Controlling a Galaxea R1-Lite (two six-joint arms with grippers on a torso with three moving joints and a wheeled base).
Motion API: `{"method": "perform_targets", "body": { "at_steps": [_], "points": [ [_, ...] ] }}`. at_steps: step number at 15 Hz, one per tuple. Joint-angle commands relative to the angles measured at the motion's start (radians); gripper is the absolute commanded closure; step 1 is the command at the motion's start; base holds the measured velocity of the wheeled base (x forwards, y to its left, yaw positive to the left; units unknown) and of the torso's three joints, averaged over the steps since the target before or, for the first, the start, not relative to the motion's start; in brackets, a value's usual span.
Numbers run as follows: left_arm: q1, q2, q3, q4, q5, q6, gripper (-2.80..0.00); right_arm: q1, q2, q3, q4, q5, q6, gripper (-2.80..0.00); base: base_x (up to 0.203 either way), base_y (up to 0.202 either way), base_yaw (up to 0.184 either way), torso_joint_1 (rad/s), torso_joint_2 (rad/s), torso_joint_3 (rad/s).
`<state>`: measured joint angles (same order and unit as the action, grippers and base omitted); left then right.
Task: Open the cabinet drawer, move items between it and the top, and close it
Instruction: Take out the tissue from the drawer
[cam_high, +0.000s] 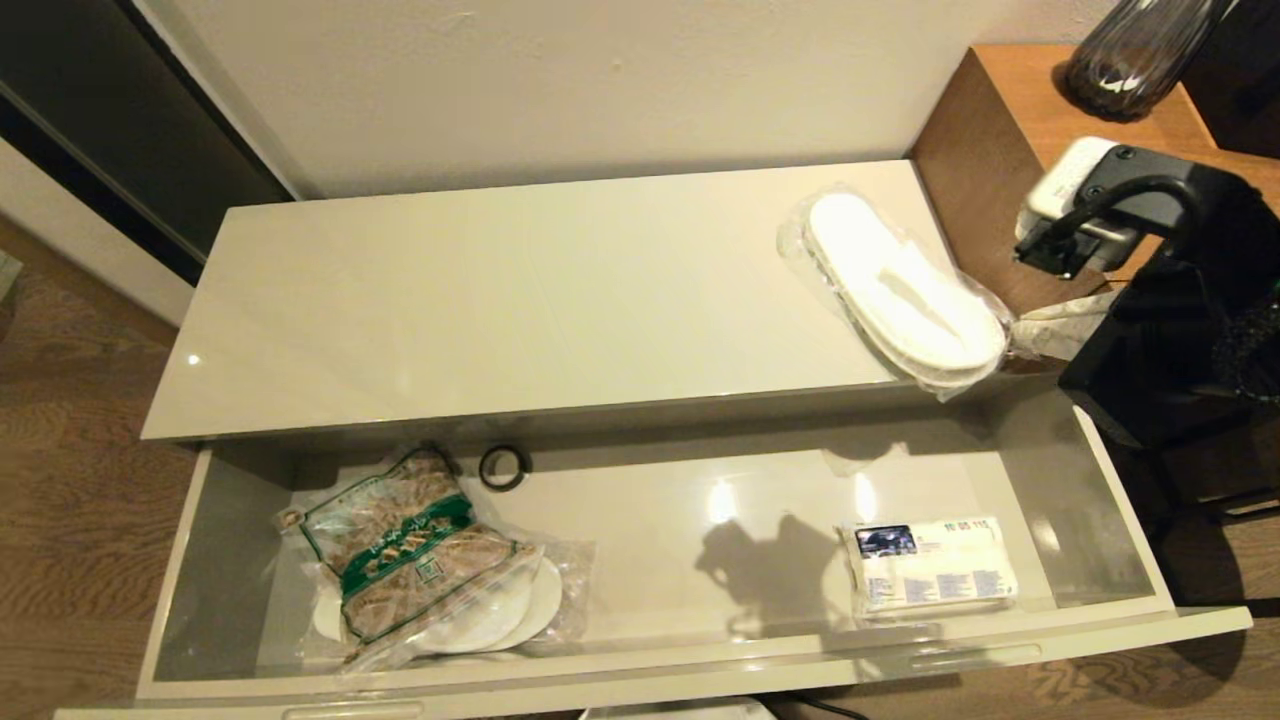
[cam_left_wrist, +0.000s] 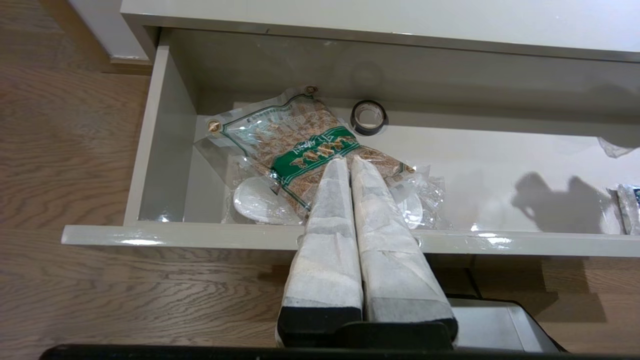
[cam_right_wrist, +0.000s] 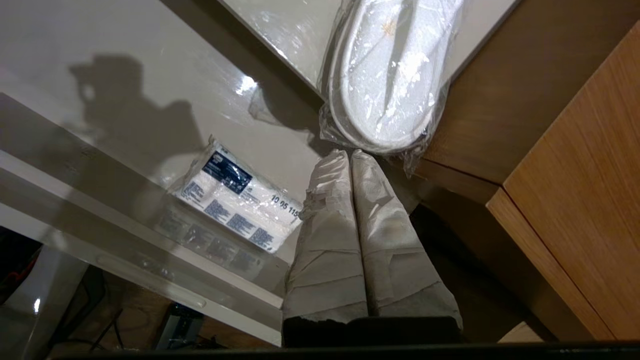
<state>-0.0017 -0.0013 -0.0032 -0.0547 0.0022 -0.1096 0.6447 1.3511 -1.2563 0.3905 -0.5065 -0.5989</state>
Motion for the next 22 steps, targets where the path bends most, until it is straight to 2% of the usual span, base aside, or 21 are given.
{"method": "perform_targets", "body": {
  "at_steps": [1, 4, 6, 8, 10, 12, 16, 19, 22],
  "points": [
    [0.000, 0.001, 0.000, -0.001, 0.000, -0.001, 0.00, 0.000, -0.035, 0.010, 0.001, -0.001, -0.004, 0.00, 0.000, 0.000, 0.000, 0.000, 0.00, 0.000],
    [0.000, 0.001, 0.000, -0.001, 0.001, -0.001, 0.00, -0.004, -0.048, 0.083, 0.003, -0.003, 0.022, 0.00, 0.000, 0.000, 0.000, 0.000, 0.00, 0.000],
    [0.000, 0.001, 0.000, -0.001, 0.001, -0.001, 0.00, -0.026, -0.041, 0.164, 0.000, 0.013, 0.091, 0.00, 0.000, 0.000, 0.000, 0.000, 0.00, 0.000],
    [0.000, 0.001, 0.000, -0.001, -0.001, -0.001, 0.00, -0.060, -0.008, 0.264, -0.004, 0.080, 0.166, 0.00, 0.000, 0.000, 0.000, 0.000, 0.00, 0.000],
    [0.000, 0.001, 0.000, -0.001, -0.001, -0.001, 0.00, -0.100, 0.064, 0.301, -0.034, 0.167, 0.193, 0.00, 0.000, 0.000, 0.000, 0.000, 0.00, 0.000],
    [0.000, 0.001, 0.000, -0.001, 0.000, -0.001, 0.00, -0.109, 0.141, 0.311, -0.058, 0.218, 0.207, 0.00, 0.000, 0.000, 0.000, 0.000, 0.00, 0.000],
    [0.000, 0.001, 0.000, -0.001, -0.001, -0.001, 0.00, -0.145, 0.231, 0.213, -0.105, 0.408, 0.186, 0.00, 0.000, 0.000, 0.000, 0.000, 0.00, 0.000],
    [0.000, 0.001, 0.000, -0.001, -0.001, -0.001, 0.00, -0.143, 0.271, 0.148, -0.100, 0.486, 0.175, 0.00, 0.000, 0.000, 0.000, 0.000, 0.00, 0.000],
    [0.000, 0.001, 0.000, -0.001, -0.001, -0.001, 0.00, -0.198, 0.314, 0.121, -0.105, 0.530, 0.083, 0.00, 0.000, 0.000, 0.000, 0.000, 0.00, 0.000]
  ]
}}
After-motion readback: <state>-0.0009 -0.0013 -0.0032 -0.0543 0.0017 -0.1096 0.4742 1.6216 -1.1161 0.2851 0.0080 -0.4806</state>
